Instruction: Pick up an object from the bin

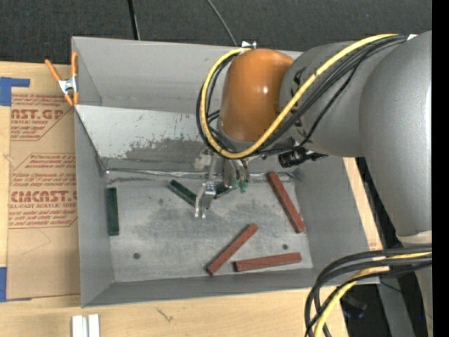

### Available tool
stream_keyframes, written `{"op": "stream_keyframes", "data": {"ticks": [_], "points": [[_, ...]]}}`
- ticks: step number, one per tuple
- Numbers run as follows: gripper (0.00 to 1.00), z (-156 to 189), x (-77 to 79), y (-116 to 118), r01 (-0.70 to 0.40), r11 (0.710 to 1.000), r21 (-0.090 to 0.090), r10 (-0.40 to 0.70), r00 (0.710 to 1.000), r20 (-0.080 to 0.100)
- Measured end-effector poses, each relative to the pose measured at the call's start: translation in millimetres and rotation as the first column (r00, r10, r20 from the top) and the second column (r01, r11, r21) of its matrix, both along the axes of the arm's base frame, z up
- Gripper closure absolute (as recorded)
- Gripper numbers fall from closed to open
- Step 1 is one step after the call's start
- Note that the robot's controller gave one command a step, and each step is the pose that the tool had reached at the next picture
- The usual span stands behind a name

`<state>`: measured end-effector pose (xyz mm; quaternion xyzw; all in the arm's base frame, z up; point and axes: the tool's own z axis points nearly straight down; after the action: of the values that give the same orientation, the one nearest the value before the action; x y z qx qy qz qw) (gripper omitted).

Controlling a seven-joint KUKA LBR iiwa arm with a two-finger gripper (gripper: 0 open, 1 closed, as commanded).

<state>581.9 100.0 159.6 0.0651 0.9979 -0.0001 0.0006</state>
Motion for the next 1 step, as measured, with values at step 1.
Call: {"op": "stream_keyframes", "data": {"ticks": [1], "points": [[0.00, -66.3, 8.1, -2.3, 0.211, 0.977, 0.003, -0.211, 0.977, 0.003]]}}
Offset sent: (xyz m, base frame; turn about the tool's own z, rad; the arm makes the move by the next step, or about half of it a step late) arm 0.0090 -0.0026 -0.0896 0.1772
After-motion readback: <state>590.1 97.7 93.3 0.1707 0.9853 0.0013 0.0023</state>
